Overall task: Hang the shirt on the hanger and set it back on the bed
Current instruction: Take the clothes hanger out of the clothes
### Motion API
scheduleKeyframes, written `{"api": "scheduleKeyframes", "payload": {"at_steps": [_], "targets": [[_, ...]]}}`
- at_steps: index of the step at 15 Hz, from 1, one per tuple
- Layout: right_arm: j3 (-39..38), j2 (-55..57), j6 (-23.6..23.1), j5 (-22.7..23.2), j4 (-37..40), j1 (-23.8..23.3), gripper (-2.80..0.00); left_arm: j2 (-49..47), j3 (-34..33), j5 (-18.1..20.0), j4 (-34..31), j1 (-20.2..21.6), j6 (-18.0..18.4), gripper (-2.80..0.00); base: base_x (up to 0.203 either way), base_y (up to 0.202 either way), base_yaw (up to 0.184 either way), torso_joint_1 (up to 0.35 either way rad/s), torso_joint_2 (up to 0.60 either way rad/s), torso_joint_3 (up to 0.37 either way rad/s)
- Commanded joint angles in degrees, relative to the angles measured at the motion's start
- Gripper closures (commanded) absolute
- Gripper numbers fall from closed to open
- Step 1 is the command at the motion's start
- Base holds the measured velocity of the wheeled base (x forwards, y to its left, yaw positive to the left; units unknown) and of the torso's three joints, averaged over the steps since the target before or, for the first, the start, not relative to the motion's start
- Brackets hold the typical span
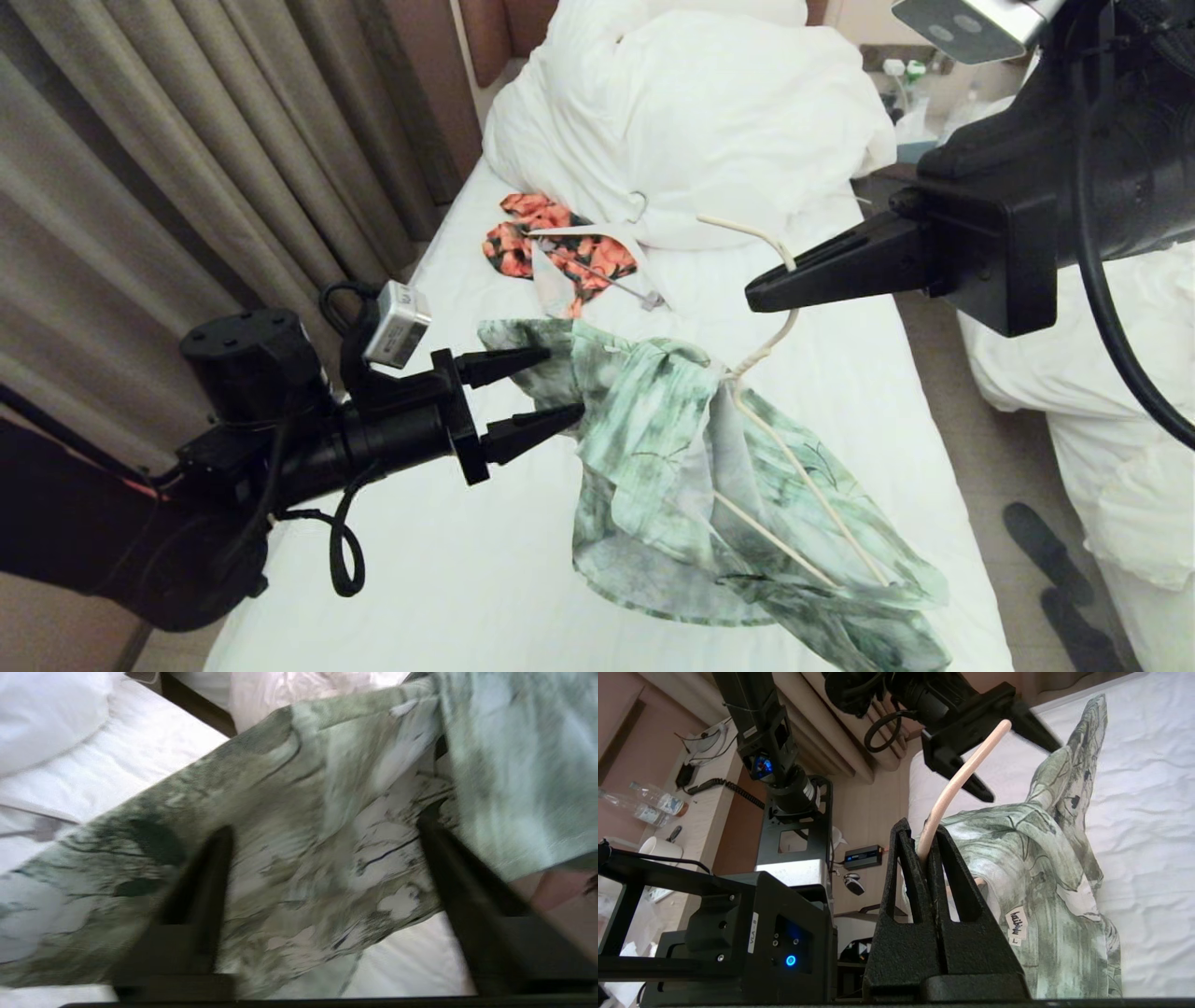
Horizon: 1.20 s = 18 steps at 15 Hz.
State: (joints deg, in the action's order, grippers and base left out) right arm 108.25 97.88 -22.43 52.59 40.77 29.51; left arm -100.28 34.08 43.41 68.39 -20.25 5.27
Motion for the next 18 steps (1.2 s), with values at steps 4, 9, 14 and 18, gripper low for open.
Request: {"api": "scheduleKeyframes", "payload": {"at_steps": [4,9,14,18], "targets": [[0.7,0.2,0.8,0.1,-0.1,-1.8,0.0,-0.1,0.7,-1.2,0.3,0.2,-1.0,0.0,0.0,0.0,0.0,0.0,0.0,0.0],[1.0,0.3,5.4,-0.9,-4.1,-8.0,0.0,3.9,7.7,-2.6,-13.9,7.5,-1.2,0.0,0.0,0.0,0.0,0.0,0.0,0.0],[1.1,3.0,14.3,-13.0,-17.4,-7.8,0.0,5.9,13.1,-3.5,-21.0,13.2,-3.0,0.0,0.0,0.0,0.0,0.0,0.0,0.0],[1.0,4.0,16.7,-21.0,-21.4,-7.1,0.0,5.9,14.5,-4.4,-21.2,14.4,-3.9,0.0,0.0,0.0,0.0,0.0,0.0,0.0]]}}
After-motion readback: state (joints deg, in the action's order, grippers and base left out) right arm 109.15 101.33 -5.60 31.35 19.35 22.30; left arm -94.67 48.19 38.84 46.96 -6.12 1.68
